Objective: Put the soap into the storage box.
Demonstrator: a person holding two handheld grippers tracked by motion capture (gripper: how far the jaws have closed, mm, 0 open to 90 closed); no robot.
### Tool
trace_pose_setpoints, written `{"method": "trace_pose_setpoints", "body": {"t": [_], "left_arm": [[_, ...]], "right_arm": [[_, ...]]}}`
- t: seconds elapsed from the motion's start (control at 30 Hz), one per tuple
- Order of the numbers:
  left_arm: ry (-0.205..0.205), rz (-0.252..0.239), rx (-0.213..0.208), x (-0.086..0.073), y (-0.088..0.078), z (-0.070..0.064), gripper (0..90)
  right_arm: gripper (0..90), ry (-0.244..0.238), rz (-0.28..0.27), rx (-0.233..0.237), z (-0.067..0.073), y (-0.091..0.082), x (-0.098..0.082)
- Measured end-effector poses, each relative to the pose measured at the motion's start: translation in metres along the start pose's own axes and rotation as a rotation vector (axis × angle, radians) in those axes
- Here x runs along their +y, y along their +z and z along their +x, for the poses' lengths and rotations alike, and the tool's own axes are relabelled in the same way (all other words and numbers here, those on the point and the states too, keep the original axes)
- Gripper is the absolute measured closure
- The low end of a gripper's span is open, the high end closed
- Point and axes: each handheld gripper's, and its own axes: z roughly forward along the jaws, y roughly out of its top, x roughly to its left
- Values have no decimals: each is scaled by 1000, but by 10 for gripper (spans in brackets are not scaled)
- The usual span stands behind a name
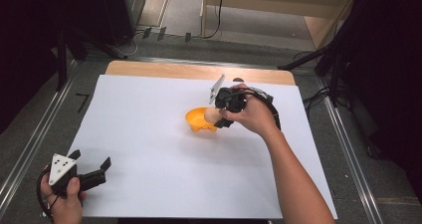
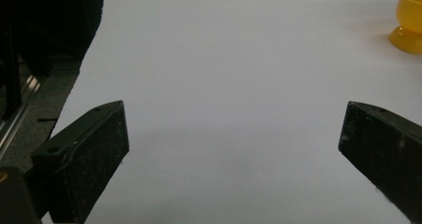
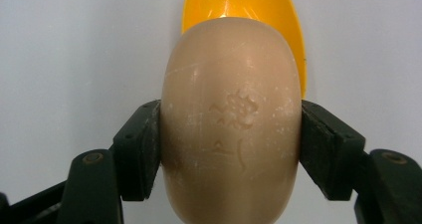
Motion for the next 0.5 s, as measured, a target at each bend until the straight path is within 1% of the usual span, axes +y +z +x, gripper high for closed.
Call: {"method": "trace_pose_setpoints", "body": {"t": [0.1, 0.13, 0.3, 0.37, 0.43, 0.5], "left_arm": [[-1, 0, -1, 0, 0, 0, 0], [0, 0, -1, 0, 0, 0, 0], [-1, -1, -4, 0, 0, 0, 0], [0, -1, -2, 0, 0, 0, 0], [-1, -2, -3, 0, 0, 0, 0], [-1, -2, -2, 0, 0, 0, 0]], "right_arm": [[330, -9, -5, 2, -1, 1, 3], [330, -7, -4, 11, -1, 2, 6], [330, -22, -2, 22, -3, 5, 14], [330, -36, 1, 22, -4, 7, 18], [330, -29, 2, 25, -5, 9, 20], [330, -39, -1, 28, -6, 11, 22]]}}
